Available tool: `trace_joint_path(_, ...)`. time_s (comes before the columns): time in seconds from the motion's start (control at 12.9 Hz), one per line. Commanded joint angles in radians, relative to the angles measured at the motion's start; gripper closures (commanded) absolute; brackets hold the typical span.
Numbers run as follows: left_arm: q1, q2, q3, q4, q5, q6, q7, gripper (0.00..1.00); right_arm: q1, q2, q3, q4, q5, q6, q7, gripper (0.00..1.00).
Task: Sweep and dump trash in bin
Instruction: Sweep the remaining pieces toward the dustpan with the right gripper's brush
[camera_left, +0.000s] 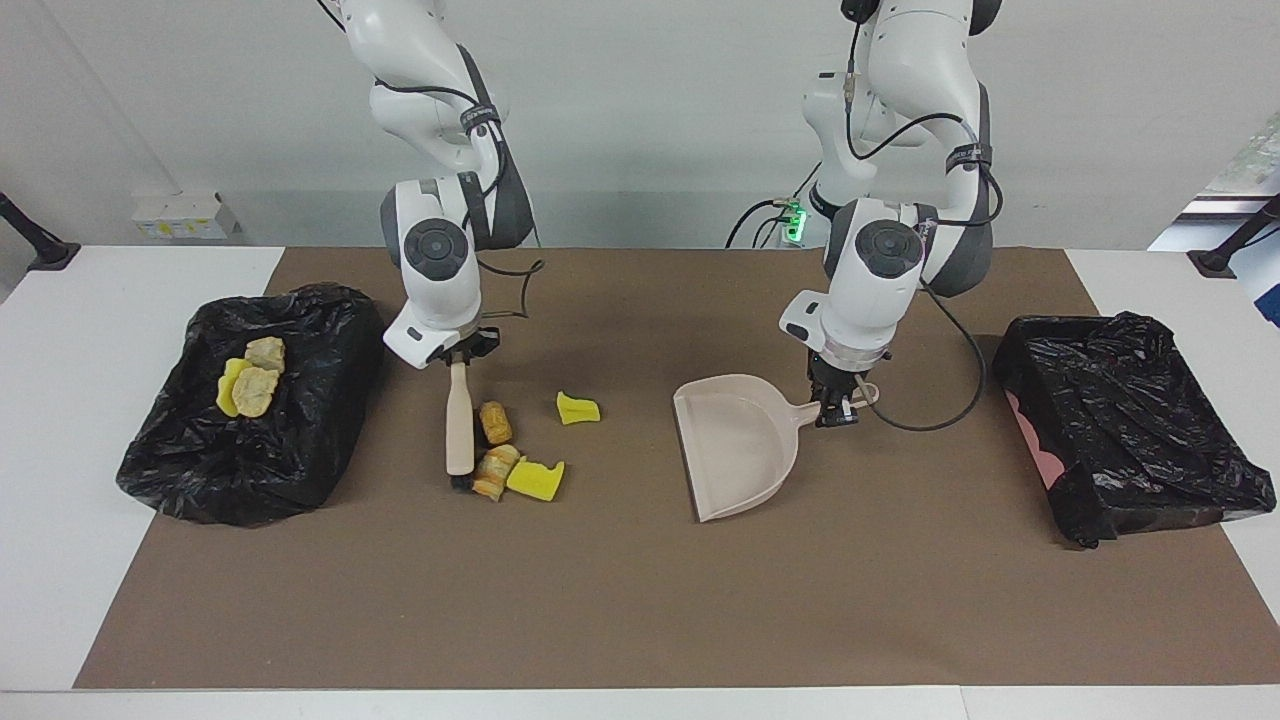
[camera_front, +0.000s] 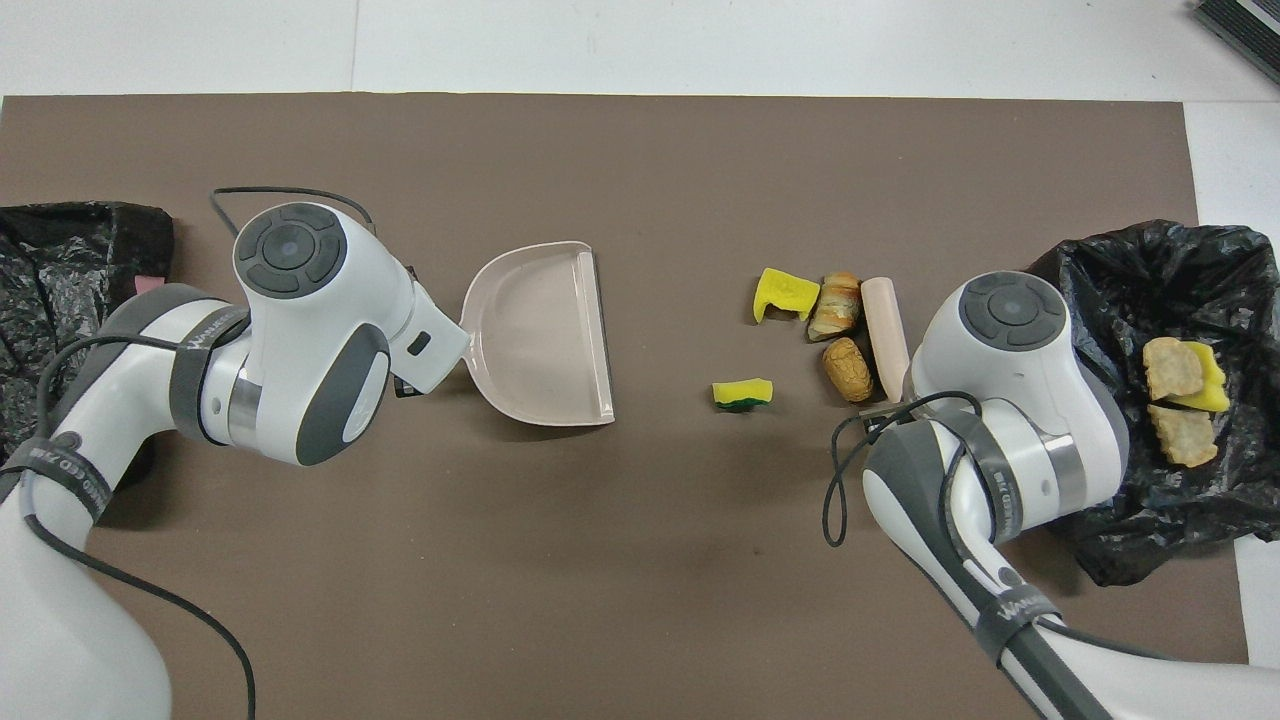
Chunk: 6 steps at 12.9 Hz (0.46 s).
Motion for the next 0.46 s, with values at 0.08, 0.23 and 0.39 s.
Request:
trace_joint_path(0.08, -0.029, -0.059, -0.002, -0.11, 0.023, 0.09, 0.003, 1.0, 0.045, 0.041, 0.01, 0.013, 0.034, 0.048, 0.064, 1.0)
trace_joint_path(0.23, -0.051, -0.096, -0.002, -0.173, 0.085, 0.103, -0.044, 1.0, 0.129, 0.052, 0.01, 0.027, 0.125, 0.051, 0.074, 1.0)
trace_joint_path(0.39, -0.066, -0.108, -0.002, -0.207, 0.093, 0.149, -0.063, 1.0, 0.195, 0.076, 0.01, 0.047, 0.173, 0.071, 0.124, 1.0)
